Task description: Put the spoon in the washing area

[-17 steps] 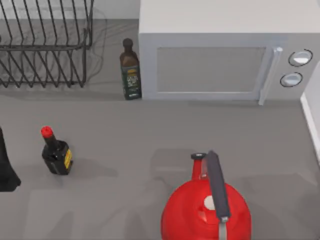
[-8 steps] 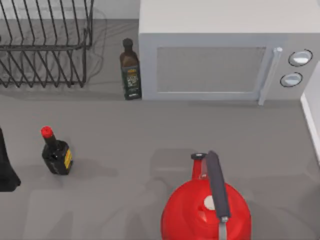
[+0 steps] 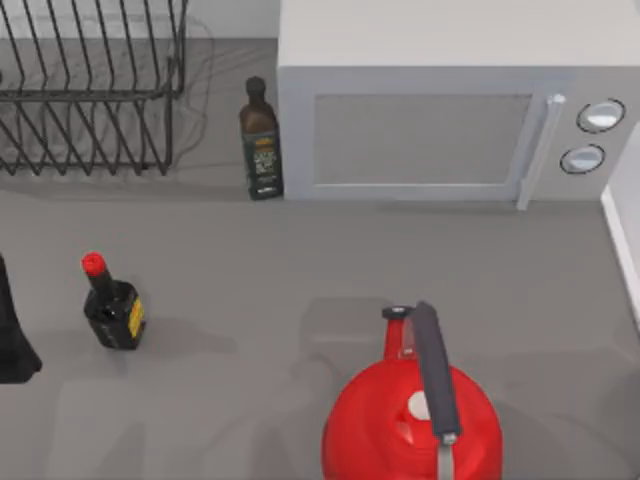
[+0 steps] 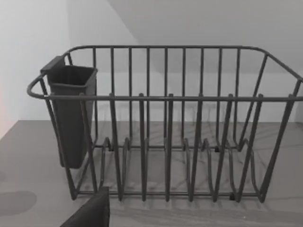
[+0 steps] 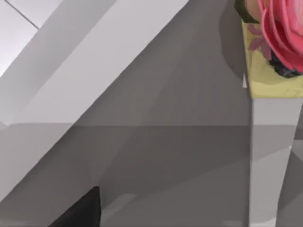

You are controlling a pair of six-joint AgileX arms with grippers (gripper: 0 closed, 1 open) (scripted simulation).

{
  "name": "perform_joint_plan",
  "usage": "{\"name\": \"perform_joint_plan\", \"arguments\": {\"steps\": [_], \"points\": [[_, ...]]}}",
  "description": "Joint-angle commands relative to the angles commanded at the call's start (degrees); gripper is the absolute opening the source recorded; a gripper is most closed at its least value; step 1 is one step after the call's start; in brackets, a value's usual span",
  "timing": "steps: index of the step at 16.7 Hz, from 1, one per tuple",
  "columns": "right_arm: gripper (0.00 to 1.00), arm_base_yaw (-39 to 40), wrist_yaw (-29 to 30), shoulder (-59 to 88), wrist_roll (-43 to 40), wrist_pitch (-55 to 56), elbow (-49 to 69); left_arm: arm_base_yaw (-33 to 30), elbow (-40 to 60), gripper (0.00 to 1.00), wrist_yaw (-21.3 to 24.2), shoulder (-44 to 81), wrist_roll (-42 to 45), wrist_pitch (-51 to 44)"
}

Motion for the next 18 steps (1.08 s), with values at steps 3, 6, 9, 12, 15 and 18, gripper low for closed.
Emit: {"name": "perform_joint_plan", "arguments": {"steps": [3, 6, 9, 12, 15, 18], "points": [[0.17, 0.00, 0.00, 0.00, 0.00, 0.00, 0.00, 0.00, 0.00, 1.00, 0.00, 0.00, 0.00, 0.00], [0.00, 0.00, 0.00, 0.00, 0.00, 0.00, 0.00, 0.00, 0.00, 1.00, 0.00, 0.00, 0.00, 0.00], [0.00, 0.00, 0.00, 0.00, 0.00, 0.00, 0.00, 0.00, 0.00, 1.00, 0.00, 0.00, 0.00, 0.00], [0.00, 0.00, 0.00, 0.00, 0.00, 0.00, 0.00, 0.00, 0.00, 1.00, 0.00, 0.00, 0.00, 0.00], [0.00, 0.22, 1.06, -3.99, -0.07, -5.19, 2.47, 0.00, 0.00, 1.00, 0.00, 0.00, 0.00, 0.00], [0.00, 0.17, 1.09, -5.52, 0.01, -9.24, 5.61, 0.00, 0.00, 1.00, 0.00, 0.00, 0.00, 0.00]]}}
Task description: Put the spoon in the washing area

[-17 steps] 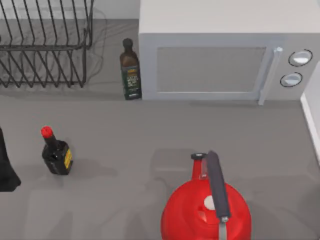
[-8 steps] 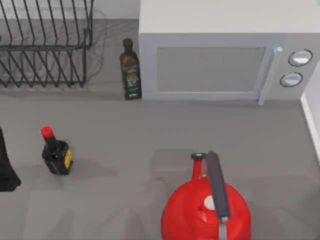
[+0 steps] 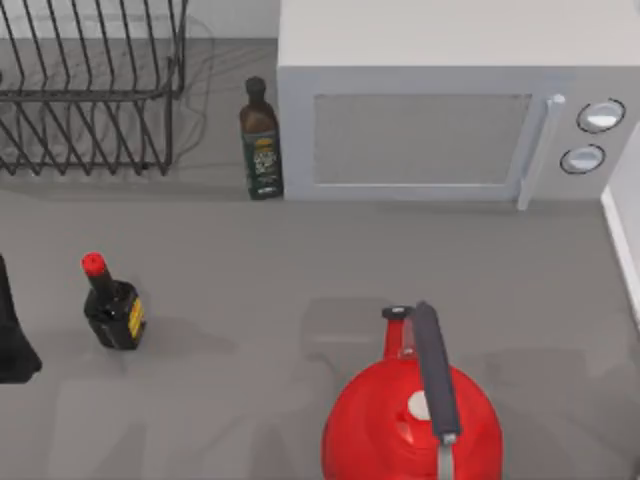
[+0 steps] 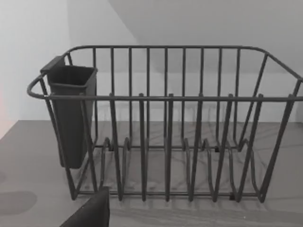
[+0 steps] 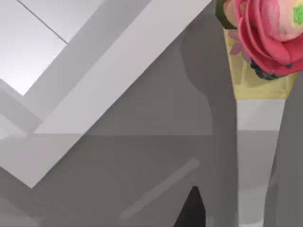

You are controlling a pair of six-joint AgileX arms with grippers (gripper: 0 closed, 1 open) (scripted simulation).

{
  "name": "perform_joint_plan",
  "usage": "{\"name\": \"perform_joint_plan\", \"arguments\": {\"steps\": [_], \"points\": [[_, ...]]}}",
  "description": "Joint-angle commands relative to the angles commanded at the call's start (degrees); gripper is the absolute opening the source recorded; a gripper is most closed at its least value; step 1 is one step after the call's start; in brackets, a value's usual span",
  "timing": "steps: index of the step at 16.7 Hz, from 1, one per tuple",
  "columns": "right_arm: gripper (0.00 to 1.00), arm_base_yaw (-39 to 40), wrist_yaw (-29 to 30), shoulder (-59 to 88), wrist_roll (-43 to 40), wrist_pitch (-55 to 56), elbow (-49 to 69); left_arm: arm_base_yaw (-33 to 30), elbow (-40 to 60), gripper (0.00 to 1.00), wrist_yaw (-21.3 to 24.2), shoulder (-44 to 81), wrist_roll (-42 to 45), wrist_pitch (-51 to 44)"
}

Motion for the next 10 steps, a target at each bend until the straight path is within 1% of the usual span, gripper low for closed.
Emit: {"name": "perform_joint_plan", "arguments": {"steps": [6, 8, 10], "points": [[0.00, -0.13, -0.02, -6.14, -0.30, -18.13, 9.98, 0.00, 0.00, 1.00, 0.00, 0.00, 0.00, 0.00], [0.00, -0.17, -0.03, -7.90, -0.47, -21.18, 12.27, 0.00, 0.00, 1.00, 0.00, 0.00, 0.00, 0.00], [0.00, -0.17, -0.03, -8.35, -0.52, -21.86, 12.83, 0.00, 0.00, 1.00, 0.00, 0.00, 0.00, 0.00]]}}
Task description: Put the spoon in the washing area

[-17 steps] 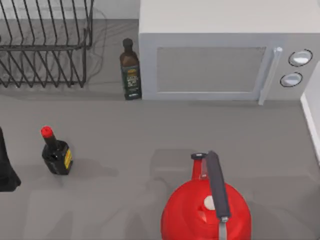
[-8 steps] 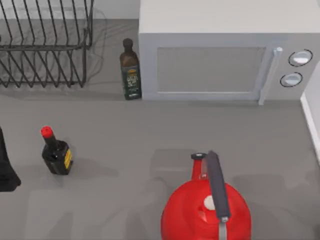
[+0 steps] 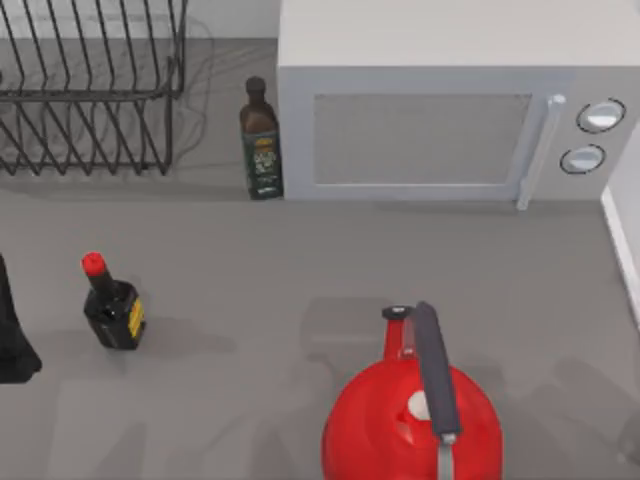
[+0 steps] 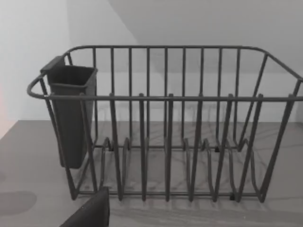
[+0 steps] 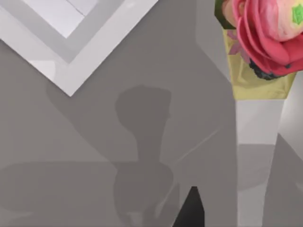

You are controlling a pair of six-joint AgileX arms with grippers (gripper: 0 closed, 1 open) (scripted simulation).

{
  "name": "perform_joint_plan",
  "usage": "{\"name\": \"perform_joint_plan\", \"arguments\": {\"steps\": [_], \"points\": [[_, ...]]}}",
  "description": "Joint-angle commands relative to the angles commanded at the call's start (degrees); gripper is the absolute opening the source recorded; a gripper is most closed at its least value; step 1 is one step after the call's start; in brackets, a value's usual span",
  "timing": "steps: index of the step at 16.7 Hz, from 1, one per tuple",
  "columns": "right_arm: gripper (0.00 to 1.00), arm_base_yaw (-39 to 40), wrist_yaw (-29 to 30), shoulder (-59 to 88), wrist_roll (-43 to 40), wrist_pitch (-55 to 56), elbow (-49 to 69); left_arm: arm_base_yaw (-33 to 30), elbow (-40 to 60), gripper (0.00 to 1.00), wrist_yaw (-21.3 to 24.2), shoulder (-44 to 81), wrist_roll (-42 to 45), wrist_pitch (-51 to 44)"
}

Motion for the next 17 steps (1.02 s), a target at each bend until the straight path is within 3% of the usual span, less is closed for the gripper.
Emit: {"name": "perform_joint_plan", "arguments": {"steps": [5, 9, 13, 17], "points": [[0.00, 0.01, -0.03, 0.76, 0.17, -0.11, 0.43, 0.00, 0.00, 1.00, 0.00, 0.00, 0.00, 0.00], [0.00, -0.54, -0.02, 8.13, 0.58, -3.45, 8.85, 0.00, 0.00, 1.00, 0.00, 0.00, 0.00, 0.00], [0.00, -1.08, -0.05, 21.96, 0.58, -9.78, 26.83, 0.00, 0.00, 1.00, 0.00, 0.00, 0.00, 0.00], [0.00, -1.79, -0.06, 39.19, 0.20, -17.77, 52.47, 0.00, 0.00, 1.00, 0.00, 0.00, 0.00, 0.00]]}}
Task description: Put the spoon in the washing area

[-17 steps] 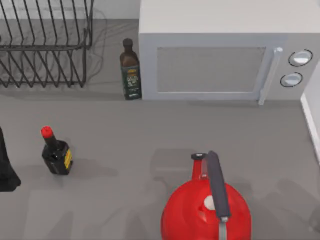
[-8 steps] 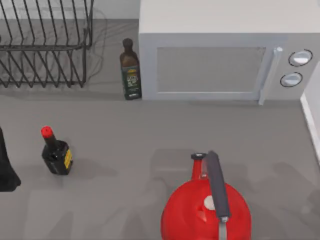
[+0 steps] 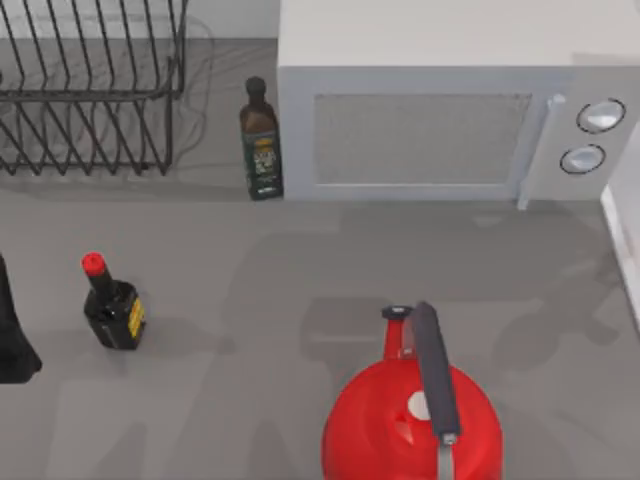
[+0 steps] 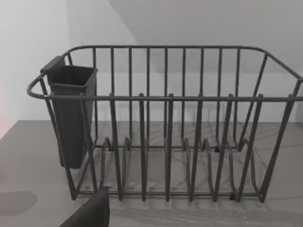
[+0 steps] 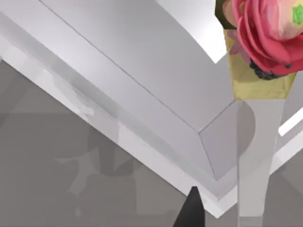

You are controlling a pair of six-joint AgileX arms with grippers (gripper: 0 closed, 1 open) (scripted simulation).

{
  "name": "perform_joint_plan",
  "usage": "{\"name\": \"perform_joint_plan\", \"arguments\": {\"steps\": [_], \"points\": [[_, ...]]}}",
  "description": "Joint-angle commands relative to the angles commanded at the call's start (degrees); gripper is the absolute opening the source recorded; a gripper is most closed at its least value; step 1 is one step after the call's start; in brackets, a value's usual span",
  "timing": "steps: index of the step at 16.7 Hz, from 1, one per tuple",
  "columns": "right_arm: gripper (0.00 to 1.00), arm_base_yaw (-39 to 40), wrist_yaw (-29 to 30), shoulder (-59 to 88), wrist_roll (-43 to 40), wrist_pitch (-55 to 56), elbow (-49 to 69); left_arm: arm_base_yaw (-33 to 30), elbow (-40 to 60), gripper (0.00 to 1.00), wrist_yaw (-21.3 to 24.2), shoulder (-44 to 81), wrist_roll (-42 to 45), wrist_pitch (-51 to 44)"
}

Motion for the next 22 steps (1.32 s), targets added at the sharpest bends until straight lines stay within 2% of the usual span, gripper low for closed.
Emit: {"name": "perform_joint_plan", "arguments": {"steps": [5, 10, 14, 22], "points": [[0.00, -0.97, -0.03, 20.60, -0.91, -9.14, 31.48, 0.00, 0.00, 1.00, 0.00, 0.00, 0.00, 0.00], [0.00, -1.59, -0.13, 34.50, -2.19, -14.34, 52.41, 0.00, 0.00, 1.00, 0.00, 0.00, 0.00, 0.00], [0.00, -1.80, -0.17, 38.71, -2.74, -15.68, 58.78, 0.00, 0.00, 1.00, 0.00, 0.00, 0.00, 0.00], [0.00, -1.50, -0.23, 37.64, -2.62, -13.63, 56.48, 0.00, 0.00, 1.00, 0.00, 0.00, 0.00, 0.00]]}}
